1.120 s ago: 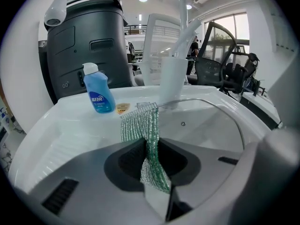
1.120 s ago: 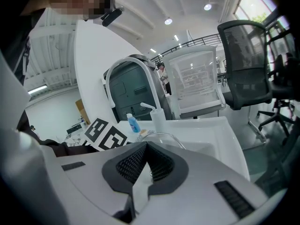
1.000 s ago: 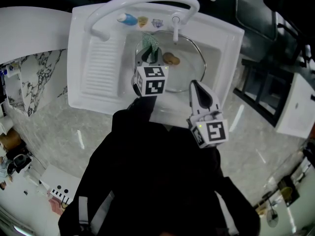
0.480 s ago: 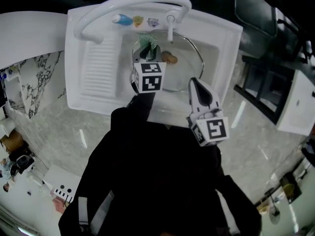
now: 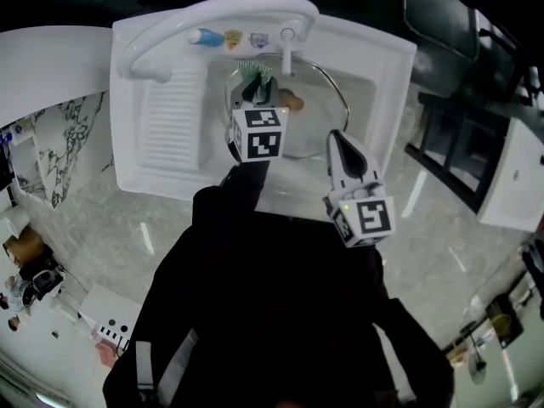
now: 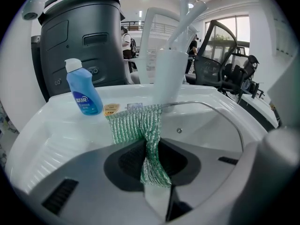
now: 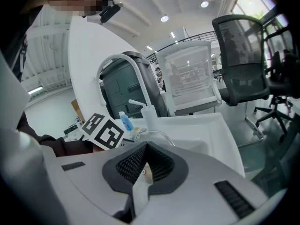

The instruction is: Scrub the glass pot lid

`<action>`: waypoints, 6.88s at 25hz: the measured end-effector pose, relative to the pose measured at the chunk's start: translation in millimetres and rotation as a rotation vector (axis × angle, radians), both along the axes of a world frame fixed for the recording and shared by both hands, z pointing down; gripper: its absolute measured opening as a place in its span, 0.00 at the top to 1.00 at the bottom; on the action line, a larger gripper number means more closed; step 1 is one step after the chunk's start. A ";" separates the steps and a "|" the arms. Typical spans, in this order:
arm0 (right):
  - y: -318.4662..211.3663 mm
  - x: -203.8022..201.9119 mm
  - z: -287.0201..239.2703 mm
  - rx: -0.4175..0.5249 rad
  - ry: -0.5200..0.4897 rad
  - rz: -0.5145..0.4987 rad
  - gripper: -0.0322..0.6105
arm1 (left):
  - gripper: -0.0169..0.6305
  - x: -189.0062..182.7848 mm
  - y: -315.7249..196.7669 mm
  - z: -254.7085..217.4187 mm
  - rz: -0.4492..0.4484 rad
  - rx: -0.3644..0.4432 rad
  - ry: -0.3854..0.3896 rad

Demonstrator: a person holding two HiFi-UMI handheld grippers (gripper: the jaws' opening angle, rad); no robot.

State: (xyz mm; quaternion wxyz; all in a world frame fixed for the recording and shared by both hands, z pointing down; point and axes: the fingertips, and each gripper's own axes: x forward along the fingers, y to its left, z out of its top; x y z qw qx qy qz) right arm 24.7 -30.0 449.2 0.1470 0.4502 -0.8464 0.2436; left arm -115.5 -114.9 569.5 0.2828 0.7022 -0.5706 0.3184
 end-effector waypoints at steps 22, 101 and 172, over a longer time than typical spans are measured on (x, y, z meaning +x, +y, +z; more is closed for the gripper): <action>-5.6 15.8 7.9 -0.018 0.013 0.034 0.95 | 0.86 15.1 -4.7 -3.5 0.015 0.028 -0.029; 30.7 63.6 -5.4 0.003 0.029 0.175 0.95 | 0.86 150.9 28.8 4.4 0.332 -0.054 0.079; 53.4 -16.0 -29.5 0.078 0.047 0.009 0.95 | 0.88 -82.4 75.5 -17.6 -0.052 0.012 -0.125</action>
